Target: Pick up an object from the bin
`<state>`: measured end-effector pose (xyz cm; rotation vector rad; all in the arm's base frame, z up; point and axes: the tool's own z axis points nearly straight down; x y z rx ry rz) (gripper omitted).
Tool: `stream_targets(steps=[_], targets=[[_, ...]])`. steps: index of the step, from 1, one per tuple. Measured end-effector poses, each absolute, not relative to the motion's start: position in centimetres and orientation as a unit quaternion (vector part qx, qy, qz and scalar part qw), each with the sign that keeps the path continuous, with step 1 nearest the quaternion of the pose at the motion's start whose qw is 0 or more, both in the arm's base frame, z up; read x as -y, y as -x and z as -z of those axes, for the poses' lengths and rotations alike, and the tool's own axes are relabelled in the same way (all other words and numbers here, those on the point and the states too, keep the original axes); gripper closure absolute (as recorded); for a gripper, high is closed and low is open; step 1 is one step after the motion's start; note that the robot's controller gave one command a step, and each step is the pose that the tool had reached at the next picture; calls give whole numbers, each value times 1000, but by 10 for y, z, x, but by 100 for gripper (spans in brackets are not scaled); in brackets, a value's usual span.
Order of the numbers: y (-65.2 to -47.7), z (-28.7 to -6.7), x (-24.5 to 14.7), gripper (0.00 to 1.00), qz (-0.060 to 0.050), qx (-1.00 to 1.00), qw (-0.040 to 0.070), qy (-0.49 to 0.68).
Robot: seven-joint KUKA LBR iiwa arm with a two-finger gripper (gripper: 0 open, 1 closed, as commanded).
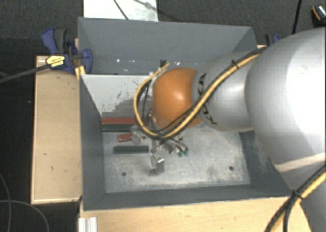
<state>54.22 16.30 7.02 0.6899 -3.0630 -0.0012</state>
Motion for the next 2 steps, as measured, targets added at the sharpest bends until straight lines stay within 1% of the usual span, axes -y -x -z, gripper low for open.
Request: stream_targets(steps=[1, 2], targets=[[-586, -71, -171, 0, 1, 971, -4, -239], [-512, -70, -145, 0, 0, 979, 3, -204]])
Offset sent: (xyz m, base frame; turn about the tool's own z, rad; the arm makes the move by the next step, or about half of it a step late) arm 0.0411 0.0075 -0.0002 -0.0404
